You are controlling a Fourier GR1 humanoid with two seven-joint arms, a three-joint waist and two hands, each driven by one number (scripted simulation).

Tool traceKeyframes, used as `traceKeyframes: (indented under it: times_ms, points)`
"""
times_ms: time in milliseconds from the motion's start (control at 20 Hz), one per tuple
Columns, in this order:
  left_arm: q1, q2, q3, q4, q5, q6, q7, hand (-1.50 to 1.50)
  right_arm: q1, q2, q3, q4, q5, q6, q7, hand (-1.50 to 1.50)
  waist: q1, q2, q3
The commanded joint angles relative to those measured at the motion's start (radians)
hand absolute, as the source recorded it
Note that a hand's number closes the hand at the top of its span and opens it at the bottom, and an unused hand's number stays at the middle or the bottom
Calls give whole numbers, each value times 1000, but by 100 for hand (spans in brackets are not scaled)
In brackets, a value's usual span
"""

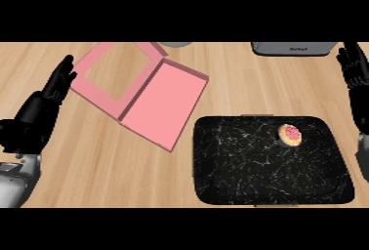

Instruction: Pick the cupcake from the tray and place it in the cardboard box

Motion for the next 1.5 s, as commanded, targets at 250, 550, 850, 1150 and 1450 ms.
traceKeyframes:
  times_ms: [250, 550, 850, 1150, 1450]
  points:
    - [181, 86, 139, 209, -89, 91, -23, 0, 116, 57, -47, 7, -311, 249, 137, -150, 11, -3, 19]
    - [223, 43, 125, 250, -81, 90, -47, 0, 326, -71, 32, 80, -45, 252, -203, -150, -9, -2, 23]
    - [192, -24, 113, 322, -125, 95, -105, 0, 257, -110, -29, 275, -38, 448, -509, -150, 9, -1, 21]
    - [167, 0, 132, 326, -110, 70, -83, 0, 192, -347, 27, 268, 200, 406, -437, -150, 16, -3, 20]
    - [171, -64, 107, 365, -151, 103, -130, 0, 73, -372, 151, 173, 298, 519, -243, -150, 18, -2, 18]
